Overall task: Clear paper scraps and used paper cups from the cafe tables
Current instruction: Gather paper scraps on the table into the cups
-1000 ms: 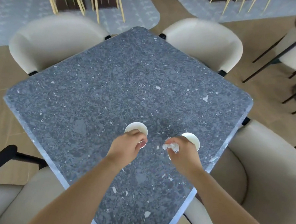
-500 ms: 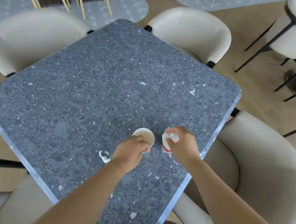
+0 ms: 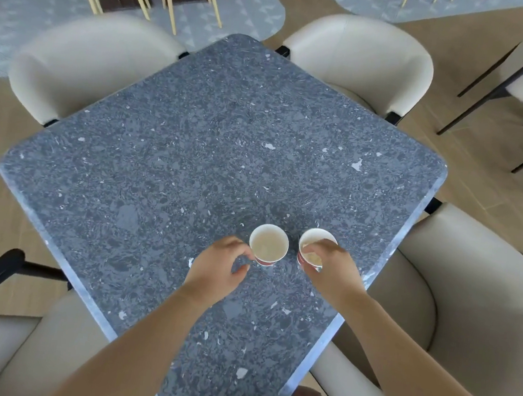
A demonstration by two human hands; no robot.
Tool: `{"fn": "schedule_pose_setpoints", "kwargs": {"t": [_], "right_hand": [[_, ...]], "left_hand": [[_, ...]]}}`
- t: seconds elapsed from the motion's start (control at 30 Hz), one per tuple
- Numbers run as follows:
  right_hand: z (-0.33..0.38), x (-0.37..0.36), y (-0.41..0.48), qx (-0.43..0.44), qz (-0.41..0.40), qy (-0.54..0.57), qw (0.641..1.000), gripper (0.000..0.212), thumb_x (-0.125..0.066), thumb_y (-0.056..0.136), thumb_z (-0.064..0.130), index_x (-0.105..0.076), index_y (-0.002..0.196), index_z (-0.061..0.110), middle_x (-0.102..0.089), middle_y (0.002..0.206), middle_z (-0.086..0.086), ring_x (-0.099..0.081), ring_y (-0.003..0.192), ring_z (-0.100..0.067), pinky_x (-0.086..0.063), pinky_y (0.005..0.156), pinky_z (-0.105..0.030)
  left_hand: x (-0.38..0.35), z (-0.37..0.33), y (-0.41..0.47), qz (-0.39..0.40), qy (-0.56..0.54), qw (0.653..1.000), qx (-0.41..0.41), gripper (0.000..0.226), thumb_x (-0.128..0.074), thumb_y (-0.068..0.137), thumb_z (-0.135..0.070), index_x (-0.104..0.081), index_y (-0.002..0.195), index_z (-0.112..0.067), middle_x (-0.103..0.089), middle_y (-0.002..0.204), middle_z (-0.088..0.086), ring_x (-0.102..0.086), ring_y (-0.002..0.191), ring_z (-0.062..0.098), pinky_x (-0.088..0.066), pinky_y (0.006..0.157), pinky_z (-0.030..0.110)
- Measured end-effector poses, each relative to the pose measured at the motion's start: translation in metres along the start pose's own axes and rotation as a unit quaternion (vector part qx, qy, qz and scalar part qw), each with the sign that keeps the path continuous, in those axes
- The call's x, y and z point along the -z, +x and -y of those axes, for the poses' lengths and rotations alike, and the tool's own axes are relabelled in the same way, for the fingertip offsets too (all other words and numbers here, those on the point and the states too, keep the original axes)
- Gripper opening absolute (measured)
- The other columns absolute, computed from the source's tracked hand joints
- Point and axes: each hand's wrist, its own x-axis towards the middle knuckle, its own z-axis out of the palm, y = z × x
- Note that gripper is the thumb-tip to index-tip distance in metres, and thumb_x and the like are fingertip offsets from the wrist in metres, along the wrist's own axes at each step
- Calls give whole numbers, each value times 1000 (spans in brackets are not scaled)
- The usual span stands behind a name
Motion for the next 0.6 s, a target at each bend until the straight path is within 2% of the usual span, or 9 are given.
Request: {"fn": "schedule_pose_setpoints", "kwargs": {"t": [0.1,0.2,0.27,0.4,0.53,0.6], "right_hand": [[4,-5,1,12,33,-74,997,22,-53,88,18,-60,109,23,-58,118,1,-55,101,-25,-45,71,-31],[10,-9,3,16,34,-95,995,22,-48,88,12,-60,103,22,-59,111,1,-57,91,-26,-38,62,-27],[15,-11,4,22,25,-81,996,18,-49,88,13,-61,98,21,-60,108,0,-58,85,-26,-38,60,-27],[24,-13,4,35,20,-63,997,12,-52,89,16,-63,91,20,-62,104,-1,-58,81,-24,-44,62,-28],[33,-10,0,60,-2,-34,998,13,-57,87,17,-63,99,18,-62,110,0,-59,92,-22,-43,68,-26],[44,-8,0,82,-15,-2,997,16,-59,84,11,-64,99,15,-62,109,-2,-60,89,-22,-39,67,-24]], "left_hand": [[2,15,-11,10,8,999,35,13,-61,84,-23,-62,96,-27,-58,103,-12,-56,97,8,-52,75,31],[3,29,-21,16,17,997,73,15,-61,84,-23,-61,97,-30,-57,105,-16,-53,99,3,-49,73,25],[3,36,-26,16,19,996,89,16,-61,84,-23,-61,96,-32,-56,103,-18,-52,96,0,-43,68,18],[3,44,-32,18,12,994,104,17,-62,84,-21,-61,97,-31,-57,102,-16,-52,90,1,-44,69,18],[5,50,-35,9,6,994,107,19,-63,84,-20,-61,101,-30,-59,105,-14,-56,94,2,-51,77,24],[6,52,-36,7,9,994,112,22,-64,84,-20,-61,104,-29,-59,107,-13,-56,98,4,-53,79,29]]}}
